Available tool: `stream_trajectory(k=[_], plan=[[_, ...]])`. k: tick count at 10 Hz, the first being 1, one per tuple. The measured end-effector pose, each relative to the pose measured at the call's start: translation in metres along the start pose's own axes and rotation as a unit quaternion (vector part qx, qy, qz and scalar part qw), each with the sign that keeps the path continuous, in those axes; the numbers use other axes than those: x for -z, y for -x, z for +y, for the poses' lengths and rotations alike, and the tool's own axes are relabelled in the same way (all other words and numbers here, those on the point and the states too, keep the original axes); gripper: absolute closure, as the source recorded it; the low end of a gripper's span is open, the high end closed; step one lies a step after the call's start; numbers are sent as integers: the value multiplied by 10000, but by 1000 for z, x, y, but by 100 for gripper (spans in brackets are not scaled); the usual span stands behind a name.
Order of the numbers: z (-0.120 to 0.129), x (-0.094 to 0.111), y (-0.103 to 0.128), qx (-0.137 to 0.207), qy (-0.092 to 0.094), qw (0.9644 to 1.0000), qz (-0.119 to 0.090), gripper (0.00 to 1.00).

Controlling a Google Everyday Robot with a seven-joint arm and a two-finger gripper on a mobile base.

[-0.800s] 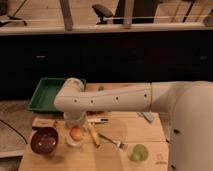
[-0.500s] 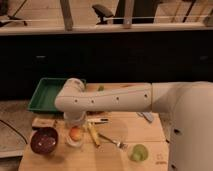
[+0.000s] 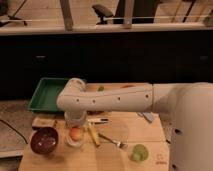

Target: Place apple in paper cup

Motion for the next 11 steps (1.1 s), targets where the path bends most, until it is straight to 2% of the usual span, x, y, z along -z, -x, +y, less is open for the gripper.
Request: stream_trajectory(k=[8, 11], plan=[[2, -3, -3, -52, -99, 9999, -108, 85], [2, -3, -5, -42, -111, 9998, -140, 87]])
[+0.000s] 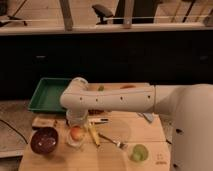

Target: Place apple in paper cup

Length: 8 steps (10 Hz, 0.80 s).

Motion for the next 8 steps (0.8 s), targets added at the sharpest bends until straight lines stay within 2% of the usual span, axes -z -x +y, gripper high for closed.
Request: stream_trajectory(k=[3, 8], plan=[[-1, -1, -1, 27, -12, 10000, -32, 82], [-3, -2, -3, 79, -37, 9999, -86, 79]])
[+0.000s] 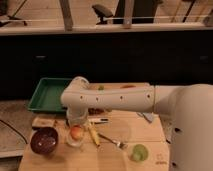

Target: Place apple in paper cup

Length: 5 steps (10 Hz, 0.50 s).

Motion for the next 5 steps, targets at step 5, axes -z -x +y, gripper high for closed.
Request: stream_trajectory(k=[5], plan=[[-2, -2, 0, 73, -25, 10000, -58, 74]])
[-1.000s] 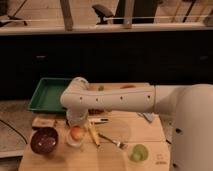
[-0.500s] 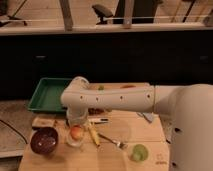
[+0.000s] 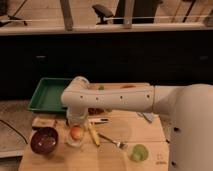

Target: Place apple in paper cup

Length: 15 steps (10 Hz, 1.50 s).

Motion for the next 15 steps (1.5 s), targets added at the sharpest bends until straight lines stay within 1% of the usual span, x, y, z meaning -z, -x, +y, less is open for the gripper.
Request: stream_trajectory(k=[1, 5, 7, 10, 14, 15], plan=[[0, 0, 0, 8, -7, 10000, -8, 74], [-2, -1, 0, 42, -42, 10000, -49, 64], [-2, -1, -1, 61, -49, 9999, -72, 61], [-2, -1, -2, 87, -69, 9999, -100, 64], [-2, -1, -3, 152, -103, 9997, -148, 57], [-1, -1, -4, 155, -106, 9997, -155, 57]])
